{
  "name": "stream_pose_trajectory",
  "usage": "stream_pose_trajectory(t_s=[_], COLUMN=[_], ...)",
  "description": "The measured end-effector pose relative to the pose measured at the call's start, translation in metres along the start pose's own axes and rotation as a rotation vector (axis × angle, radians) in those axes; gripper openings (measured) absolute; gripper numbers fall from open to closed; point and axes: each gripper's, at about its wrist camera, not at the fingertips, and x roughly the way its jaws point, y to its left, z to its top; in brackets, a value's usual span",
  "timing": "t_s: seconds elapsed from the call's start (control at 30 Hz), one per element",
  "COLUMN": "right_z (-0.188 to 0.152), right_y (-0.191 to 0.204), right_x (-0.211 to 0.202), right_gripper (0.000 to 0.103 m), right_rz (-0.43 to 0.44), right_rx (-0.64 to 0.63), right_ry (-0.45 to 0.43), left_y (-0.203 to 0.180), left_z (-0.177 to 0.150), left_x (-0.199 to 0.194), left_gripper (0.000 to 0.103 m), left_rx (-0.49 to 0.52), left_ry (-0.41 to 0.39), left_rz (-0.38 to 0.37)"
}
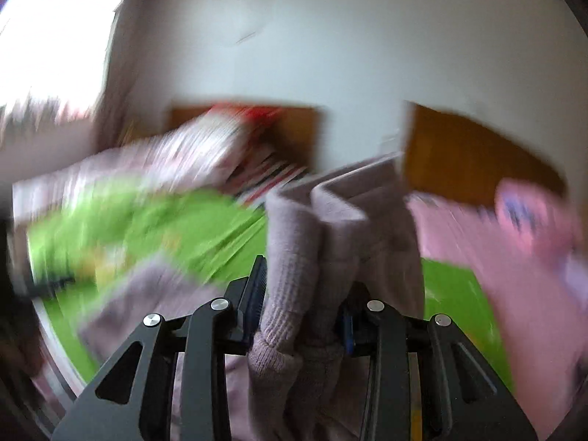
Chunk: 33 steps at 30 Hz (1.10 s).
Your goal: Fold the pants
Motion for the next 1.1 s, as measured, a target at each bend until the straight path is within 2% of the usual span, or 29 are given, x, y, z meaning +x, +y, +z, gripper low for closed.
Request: stream_pose_trajectory(t_s=[0.07,0.13,0.17,0.2,0.33,0.43,0.47,0.53,0.57,0.67,0.73,0.77,0.87,0.93,1.0,1.1], right_z=[-0.021,-0.055,-0.073,-0.081,-0.076,-0.071,-0.07,-0.069,-0.071,-0.073,-0.077,-0.081,-0.091,-0.096,-0.099,-0.103], right_y=[0.073,0.125,0.144,0.153,0.135,0.132,0.132,0.124,0.121,0.114,0.119,0.125,0.137,0.137,0.123,0.074], right_x=[0.037,0.065,0.07,0.066,0.05,0.033,0.027,0.017,0.015,0.016,0.024,0.022,0.023,0.014,0.0,-0.031], right_gripper=[0.034,0.033,0.034,0.034,0.031,0.028,0.028,0.028,0.028,0.028,0.028,0.03,0.062,0.064,0.064,0.064], right_rz=[0.06,0.103,0.042,-0.016,-0.046,-0.101,-0.109,-0.132,-0.137,-0.15,-0.151,-0.156,-0.142,-0.119,-0.109,-0.103], right_rx=[-0.233,-0.415,-0.506,-0.564,-0.508,-0.47,-0.446,-0.403,-0.396,-0.378,-0.401,-0.408,-0.506,-0.534,-0.498,-0.327], right_ry=[0.119,0.236,0.222,0.172,0.084,-0.015,-0.04,-0.094,-0.105,-0.129,-0.122,-0.126,-0.098,-0.108,-0.101,-0.108], left_y=[0.025,0.037,0.044,0.046,0.036,0.009,-0.005,-0.02,-0.031,-0.058,-0.072,-0.081,-0.092,-0.095,-0.095,-0.09], left_z=[0.002,-0.001,-0.002,-0.004,-0.003,0.0,0.002,0.002,0.001,-0.004,-0.006,-0.009,-0.019,-0.021,-0.022,-0.023], left_x=[-0.005,-0.008,-0.009,-0.009,0.004,0.034,0.051,0.073,0.089,0.12,0.132,0.142,0.163,0.166,0.165,0.164], left_gripper=[0.101,0.101,0.101,0.101,0.101,0.101,0.101,0.101,0.101,0.101,0.101,0.101,0.1,0.1,0.099,0.098], left_rx=[-0.075,-0.111,-0.127,-0.134,-0.153,-0.144,-0.137,-0.123,-0.12,-0.169,-0.164,-0.151,-0.126,-0.112,-0.113,-0.118], left_ry=[0.032,0.068,0.092,0.112,0.205,0.34,0.391,0.457,0.518,0.63,0.652,0.668,0.715,0.718,0.717,0.711], left_rz=[-0.049,-0.099,-0.137,-0.169,-0.336,-0.526,-0.566,-0.574,-0.613,-0.742,-0.752,-0.734,-0.655,-0.638,-0.645,-0.647])
